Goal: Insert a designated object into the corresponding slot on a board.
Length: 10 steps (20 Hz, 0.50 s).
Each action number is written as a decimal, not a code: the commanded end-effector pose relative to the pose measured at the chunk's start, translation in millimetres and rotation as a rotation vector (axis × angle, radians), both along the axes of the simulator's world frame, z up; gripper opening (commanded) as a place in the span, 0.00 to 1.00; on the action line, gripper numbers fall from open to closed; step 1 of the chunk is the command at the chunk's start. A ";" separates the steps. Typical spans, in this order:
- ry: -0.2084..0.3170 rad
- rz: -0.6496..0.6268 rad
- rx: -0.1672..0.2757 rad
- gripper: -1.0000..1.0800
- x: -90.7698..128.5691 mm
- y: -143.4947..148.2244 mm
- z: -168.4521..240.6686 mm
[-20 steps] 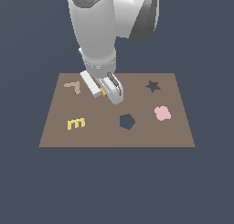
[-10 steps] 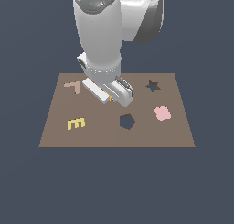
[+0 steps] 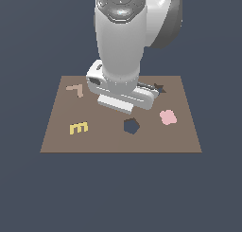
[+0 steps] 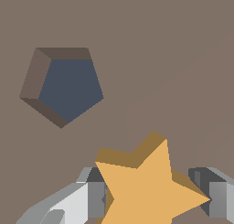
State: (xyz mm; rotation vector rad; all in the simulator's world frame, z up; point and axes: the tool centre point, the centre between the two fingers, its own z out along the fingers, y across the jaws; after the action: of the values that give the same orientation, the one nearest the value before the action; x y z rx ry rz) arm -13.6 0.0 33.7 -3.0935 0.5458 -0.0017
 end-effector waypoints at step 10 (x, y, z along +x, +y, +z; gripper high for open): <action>-0.001 0.606 0.000 0.00 10.0 61.7 2.9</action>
State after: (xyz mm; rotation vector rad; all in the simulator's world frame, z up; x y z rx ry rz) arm -3.2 53.2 36.1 -3.1292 -0.2738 -0.0024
